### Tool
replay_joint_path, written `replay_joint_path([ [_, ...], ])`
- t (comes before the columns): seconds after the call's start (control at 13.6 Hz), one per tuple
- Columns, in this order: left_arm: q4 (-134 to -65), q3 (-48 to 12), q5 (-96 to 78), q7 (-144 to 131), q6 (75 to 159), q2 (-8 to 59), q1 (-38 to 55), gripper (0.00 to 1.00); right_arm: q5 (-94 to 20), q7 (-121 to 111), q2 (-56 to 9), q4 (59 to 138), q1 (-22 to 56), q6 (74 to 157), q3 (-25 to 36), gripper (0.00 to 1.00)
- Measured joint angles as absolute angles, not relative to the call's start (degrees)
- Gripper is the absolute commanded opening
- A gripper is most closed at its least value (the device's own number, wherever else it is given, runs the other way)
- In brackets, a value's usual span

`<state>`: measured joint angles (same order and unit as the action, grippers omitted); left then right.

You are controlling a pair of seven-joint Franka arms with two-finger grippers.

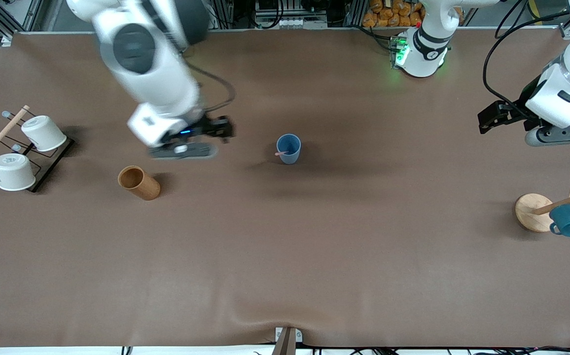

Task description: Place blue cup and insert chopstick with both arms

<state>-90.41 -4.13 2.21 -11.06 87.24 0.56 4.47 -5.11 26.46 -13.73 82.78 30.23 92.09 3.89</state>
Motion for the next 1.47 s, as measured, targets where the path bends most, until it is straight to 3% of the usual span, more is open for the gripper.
replay_joint_path([
  [0.74,-90.44,-4.12,2.21,-11.05,87.24,0.58,4.47,1.00,-4.68,-6.94,-1.93,82.73,-2.24,77.77,4.53,1.00],
  [1.11,-90.45,-4.12,2.21,-11.05,87.24,0.64,4.47,1.00,-1.89,-9.70,3.15,82.70,-2.80,74.66,6.53,1.00],
  [1.47,-90.45,-4.12,2.21,-11.04,87.24,0.65,4.47,1.00,-1.21,-6.87,3.83,82.63,-2.29,73.44,6.42,1.00],
])
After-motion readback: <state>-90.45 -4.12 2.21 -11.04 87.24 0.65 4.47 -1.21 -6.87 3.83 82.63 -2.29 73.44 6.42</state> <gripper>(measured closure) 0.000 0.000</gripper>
